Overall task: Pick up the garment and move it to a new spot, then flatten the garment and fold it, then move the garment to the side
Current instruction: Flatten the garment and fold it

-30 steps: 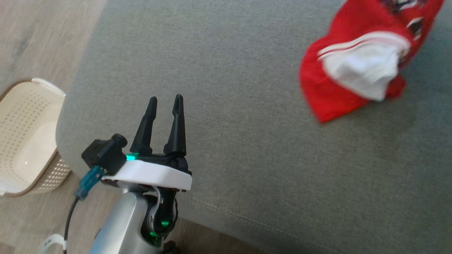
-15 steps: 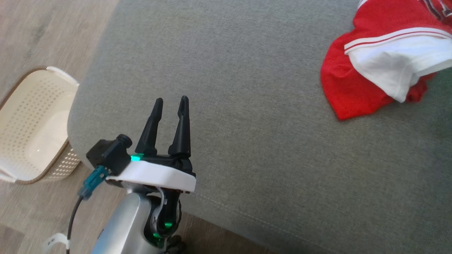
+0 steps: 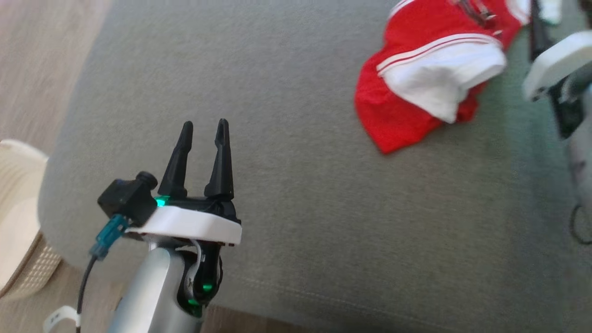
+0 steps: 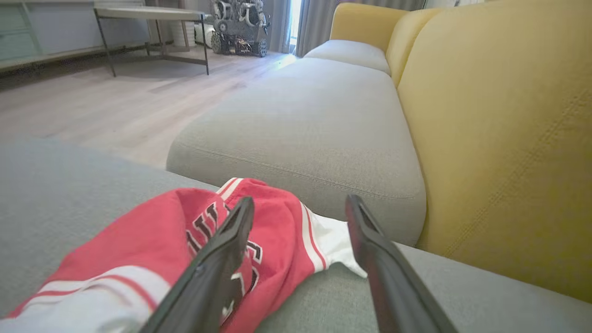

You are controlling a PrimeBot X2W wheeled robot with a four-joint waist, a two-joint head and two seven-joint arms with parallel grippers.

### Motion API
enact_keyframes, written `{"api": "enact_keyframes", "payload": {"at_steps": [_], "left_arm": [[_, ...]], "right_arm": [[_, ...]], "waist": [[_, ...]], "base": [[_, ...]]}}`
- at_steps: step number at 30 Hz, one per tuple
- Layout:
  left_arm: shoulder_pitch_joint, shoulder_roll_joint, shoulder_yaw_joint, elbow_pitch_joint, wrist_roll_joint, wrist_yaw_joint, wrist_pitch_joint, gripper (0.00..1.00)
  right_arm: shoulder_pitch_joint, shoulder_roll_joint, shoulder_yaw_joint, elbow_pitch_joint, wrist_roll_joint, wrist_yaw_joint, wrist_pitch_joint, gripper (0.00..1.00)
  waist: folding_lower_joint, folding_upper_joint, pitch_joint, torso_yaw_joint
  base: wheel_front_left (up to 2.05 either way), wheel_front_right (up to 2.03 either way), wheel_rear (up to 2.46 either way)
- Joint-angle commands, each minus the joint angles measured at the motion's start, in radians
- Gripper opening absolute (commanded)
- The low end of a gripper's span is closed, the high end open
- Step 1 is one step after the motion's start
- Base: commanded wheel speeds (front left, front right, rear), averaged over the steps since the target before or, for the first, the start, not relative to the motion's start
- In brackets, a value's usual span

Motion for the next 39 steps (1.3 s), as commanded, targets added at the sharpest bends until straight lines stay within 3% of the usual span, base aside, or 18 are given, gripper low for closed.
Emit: {"api": "enact_keyframes", "payload": {"at_steps": [1, 8, 15, 21, 27, 39], "left_arm": [[-0.029, 0.009, 0.044, -0.026, 0.012, -0.004, -0.005, 1.00], [-0.005, 0.009, 0.062, -0.028, 0.035, -0.016, -0.005, 1.00], [0.030, 0.009, 0.060, -0.022, 0.041, -0.023, -0.005, 1.00], [0.053, 0.009, 0.052, -0.010, 0.048, -0.031, -0.005, 1.00], [0.057, 0.009, 0.044, -0.007, 0.048, -0.036, -0.005, 1.00], [0.029, 0.009, 0.018, -0.011, 0.039, -0.031, -0.005, 1.00]], "right_arm": [[0.021, 0.029, 0.009, -0.043, 0.012, -0.001, -0.024, 1.00], [0.217, 0.101, -0.007, -0.201, 0.060, -0.001, -0.060, 1.00], [0.495, 0.172, -0.136, -0.488, 0.085, -0.001, -0.061, 1.00], [0.686, 0.229, -0.193, -0.643, 0.045, -0.001, -0.061, 1.00], [0.754, 0.255, -0.186, -0.700, 0.012, -0.001, -0.061, 1.00], [0.673, 0.243, -0.117, -0.683, -0.012, -0.001, 0.018, 1.00]], "waist": [[0.0000, 0.0000, -0.051, -0.058], [0.0000, 0.0000, -0.120, -0.145], [0.0000, 0.0000, -0.153, -0.202], [0.0000, 0.0000, -0.170, -0.222], [0.0000, 0.0000, -0.167, -0.218], [0.0000, 0.0000, -0.091, -0.140]], "base": [[0.00, 0.00, 0.00], [0.00, 0.00, 0.00], [0.00, 0.00, 0.00], [0.00, 0.00, 0.00], [0.00, 0.00, 0.00], [0.00, 0.00, 0.00]]}}
